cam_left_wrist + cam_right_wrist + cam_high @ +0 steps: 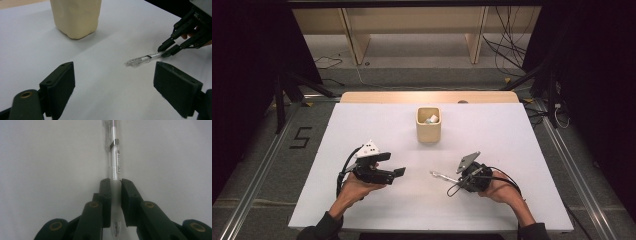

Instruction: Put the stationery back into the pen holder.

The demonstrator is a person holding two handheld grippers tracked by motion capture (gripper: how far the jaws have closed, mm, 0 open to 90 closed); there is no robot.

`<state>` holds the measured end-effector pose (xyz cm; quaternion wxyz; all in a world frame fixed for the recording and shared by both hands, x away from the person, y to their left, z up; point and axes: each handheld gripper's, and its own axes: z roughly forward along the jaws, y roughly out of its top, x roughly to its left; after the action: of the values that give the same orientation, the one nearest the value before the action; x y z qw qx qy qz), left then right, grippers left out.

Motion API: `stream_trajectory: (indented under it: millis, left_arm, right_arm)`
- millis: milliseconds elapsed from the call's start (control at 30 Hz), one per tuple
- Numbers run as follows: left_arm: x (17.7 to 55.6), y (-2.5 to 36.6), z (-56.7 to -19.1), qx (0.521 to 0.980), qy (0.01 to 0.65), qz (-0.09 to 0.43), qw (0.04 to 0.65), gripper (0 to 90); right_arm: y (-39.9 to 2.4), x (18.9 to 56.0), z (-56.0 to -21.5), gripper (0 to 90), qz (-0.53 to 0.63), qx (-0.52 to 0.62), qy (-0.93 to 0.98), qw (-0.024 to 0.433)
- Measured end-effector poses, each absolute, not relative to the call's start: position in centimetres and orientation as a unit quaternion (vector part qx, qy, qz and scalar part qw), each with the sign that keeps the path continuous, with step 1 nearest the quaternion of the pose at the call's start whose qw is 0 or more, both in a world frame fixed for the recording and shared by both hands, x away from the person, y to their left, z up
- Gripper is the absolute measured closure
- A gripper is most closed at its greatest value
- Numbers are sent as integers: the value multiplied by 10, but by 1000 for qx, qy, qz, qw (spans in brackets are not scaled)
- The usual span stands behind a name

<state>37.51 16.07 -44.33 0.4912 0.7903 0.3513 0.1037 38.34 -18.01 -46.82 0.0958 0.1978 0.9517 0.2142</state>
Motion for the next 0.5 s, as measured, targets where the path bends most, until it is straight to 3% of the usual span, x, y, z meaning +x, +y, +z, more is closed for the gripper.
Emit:
stream_trajectory:
  millis: [233, 500]
  left_arm:
    - [376, 159, -444, 795, 349, 97, 487, 192]
    - [375, 158, -443, 798, 347, 94, 484, 193]
  right_arm:
    - [-178, 380, -464, 801, 234, 190, 949, 95]
    - [-173, 370, -452, 803, 258, 174, 941, 133]
